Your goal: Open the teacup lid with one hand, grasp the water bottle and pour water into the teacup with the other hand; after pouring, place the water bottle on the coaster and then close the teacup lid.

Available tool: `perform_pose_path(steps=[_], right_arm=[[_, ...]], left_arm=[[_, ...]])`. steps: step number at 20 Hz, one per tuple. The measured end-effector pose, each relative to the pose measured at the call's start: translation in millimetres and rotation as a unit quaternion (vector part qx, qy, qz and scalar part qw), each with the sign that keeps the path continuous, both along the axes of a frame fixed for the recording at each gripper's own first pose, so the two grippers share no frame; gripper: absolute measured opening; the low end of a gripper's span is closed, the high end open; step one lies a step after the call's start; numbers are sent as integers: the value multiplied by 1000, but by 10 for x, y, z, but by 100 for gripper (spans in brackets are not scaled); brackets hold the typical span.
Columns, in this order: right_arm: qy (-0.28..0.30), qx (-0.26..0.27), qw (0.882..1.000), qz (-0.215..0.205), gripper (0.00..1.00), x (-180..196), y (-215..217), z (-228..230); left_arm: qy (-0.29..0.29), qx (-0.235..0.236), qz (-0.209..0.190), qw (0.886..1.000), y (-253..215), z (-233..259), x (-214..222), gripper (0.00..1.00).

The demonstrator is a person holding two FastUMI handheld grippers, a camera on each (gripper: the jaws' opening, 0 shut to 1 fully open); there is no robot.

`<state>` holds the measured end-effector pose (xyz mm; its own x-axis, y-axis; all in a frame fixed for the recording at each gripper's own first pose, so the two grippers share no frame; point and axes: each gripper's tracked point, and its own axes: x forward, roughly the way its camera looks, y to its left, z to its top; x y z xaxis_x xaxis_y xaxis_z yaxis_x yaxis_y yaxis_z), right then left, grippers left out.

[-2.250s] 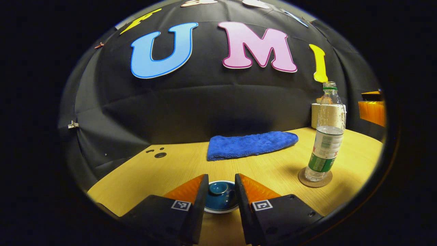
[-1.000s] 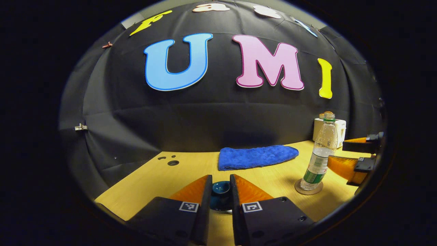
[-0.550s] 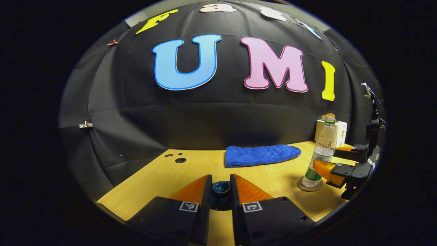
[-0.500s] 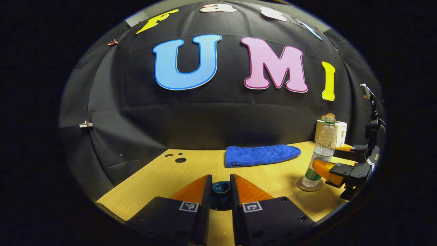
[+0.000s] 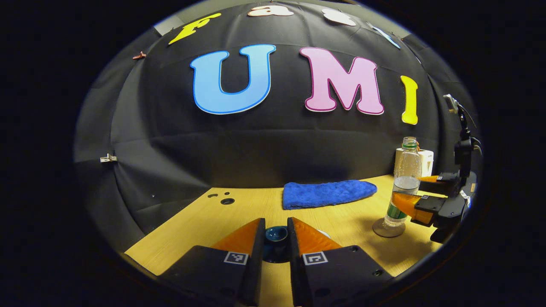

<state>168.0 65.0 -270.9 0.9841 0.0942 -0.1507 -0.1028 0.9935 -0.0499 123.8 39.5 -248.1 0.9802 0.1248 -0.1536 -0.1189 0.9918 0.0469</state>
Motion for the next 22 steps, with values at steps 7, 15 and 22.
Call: perform_pose_path(steps=[7, 15, 22], right_arm=[[-36, -157, 987, 6, 75, 63, 56, 169], [-88, -346, 932, 67, 75, 137, 463, 242], [-78, -454, 882, 103, 75, 176, 681, 30]], left_arm=[[-10, -3, 15, 1000, 124, 91, -112, 28], [-14, -6, 46, 999, 394, 133, -313, 32], [-15, -12, 63, 998, 567, 105, -456, 28]])
